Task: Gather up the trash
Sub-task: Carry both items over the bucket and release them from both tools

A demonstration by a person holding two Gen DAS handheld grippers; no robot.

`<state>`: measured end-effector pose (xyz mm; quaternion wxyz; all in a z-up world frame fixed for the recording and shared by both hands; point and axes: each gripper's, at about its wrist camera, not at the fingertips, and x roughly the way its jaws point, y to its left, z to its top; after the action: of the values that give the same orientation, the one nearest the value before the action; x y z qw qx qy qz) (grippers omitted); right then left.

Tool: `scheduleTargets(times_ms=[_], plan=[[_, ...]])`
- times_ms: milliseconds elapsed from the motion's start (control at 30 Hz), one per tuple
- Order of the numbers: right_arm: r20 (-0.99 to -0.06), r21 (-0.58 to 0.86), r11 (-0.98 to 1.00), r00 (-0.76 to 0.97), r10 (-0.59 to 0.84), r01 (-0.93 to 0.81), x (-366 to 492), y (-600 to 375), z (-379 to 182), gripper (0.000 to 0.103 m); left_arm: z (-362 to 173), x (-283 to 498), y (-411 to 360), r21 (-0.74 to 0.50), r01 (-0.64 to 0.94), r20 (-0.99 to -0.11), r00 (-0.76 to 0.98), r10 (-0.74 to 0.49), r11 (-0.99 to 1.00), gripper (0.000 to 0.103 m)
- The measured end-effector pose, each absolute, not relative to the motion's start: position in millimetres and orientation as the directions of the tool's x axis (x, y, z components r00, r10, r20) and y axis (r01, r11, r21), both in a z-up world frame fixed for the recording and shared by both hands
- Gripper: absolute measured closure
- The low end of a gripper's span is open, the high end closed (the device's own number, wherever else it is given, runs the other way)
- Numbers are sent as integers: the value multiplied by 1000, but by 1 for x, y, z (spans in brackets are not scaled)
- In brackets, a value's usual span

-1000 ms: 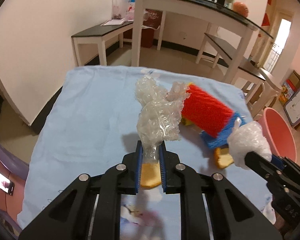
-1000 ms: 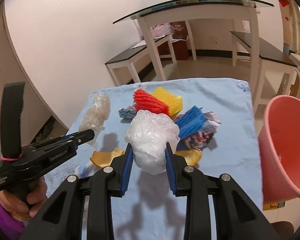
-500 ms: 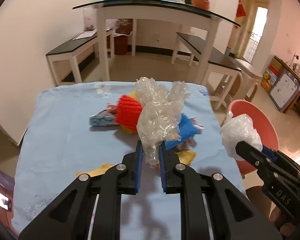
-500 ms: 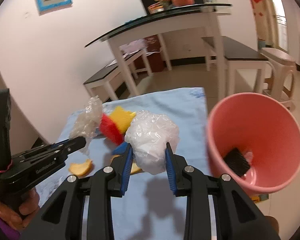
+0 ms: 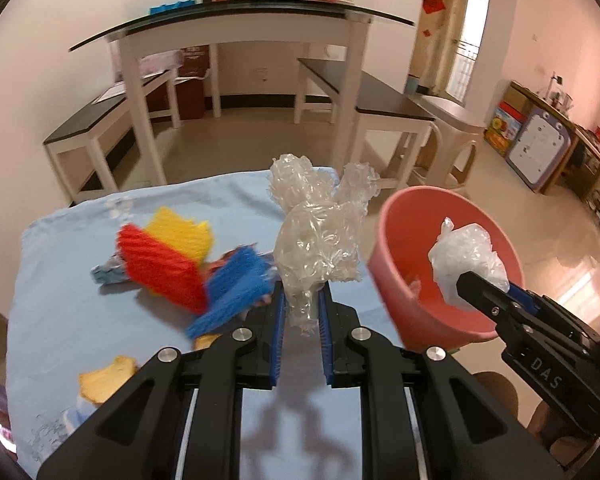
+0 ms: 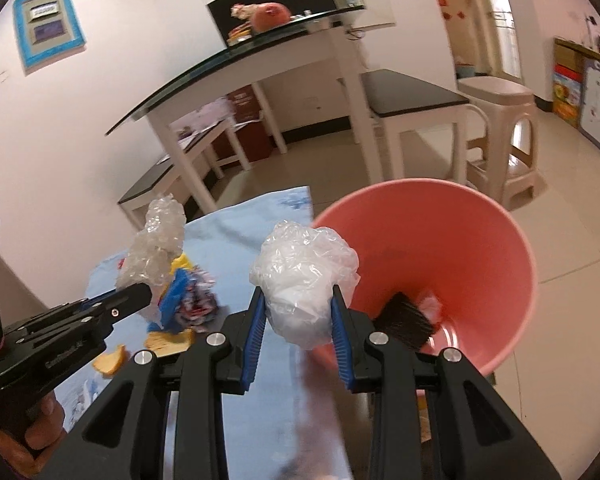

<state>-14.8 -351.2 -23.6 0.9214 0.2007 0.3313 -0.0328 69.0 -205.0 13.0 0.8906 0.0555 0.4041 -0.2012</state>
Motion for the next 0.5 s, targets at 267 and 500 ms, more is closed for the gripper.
scheduleTargets(times_ms=[267, 500], plan=[[-646, 340, 905, 763, 26, 257, -16, -383, -34, 73, 6, 72, -243, -90, 465, -746, 554, -369, 881, 88], [-673, 326, 892, 740, -15, 314, -16, -405, -45, 72, 0, 73, -267, -122, 529, -746, 509, -429, 840, 88]])
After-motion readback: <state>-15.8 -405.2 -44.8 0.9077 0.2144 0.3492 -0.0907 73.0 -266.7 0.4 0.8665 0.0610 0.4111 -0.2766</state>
